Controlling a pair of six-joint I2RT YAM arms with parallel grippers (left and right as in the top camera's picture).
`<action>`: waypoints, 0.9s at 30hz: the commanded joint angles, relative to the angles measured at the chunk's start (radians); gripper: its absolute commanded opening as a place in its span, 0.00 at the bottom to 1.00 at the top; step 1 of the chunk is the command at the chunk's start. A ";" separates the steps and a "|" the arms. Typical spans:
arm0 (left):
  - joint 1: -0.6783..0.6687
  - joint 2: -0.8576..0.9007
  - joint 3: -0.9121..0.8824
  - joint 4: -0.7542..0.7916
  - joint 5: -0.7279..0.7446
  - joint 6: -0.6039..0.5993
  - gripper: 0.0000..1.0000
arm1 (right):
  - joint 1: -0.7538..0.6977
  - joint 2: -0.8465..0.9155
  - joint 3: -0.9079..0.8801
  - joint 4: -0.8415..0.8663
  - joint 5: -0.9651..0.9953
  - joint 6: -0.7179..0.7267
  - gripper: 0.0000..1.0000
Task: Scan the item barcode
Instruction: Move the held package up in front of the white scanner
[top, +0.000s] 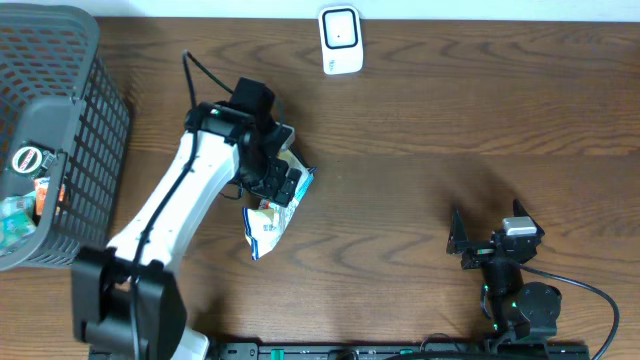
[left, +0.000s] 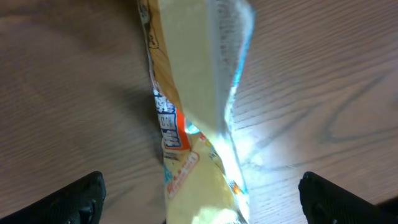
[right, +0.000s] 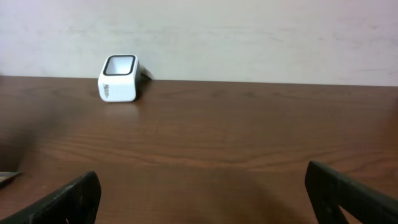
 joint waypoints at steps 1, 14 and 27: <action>0.003 0.052 -0.006 0.003 -0.034 0.010 0.98 | -0.002 -0.005 -0.001 -0.004 0.008 -0.005 0.99; 0.002 0.129 -0.034 0.001 0.013 -0.025 0.98 | -0.002 -0.005 -0.001 -0.004 0.008 -0.005 0.99; 0.002 0.129 -0.131 0.089 0.014 -0.156 0.51 | -0.002 -0.005 -0.001 -0.004 0.008 -0.005 0.99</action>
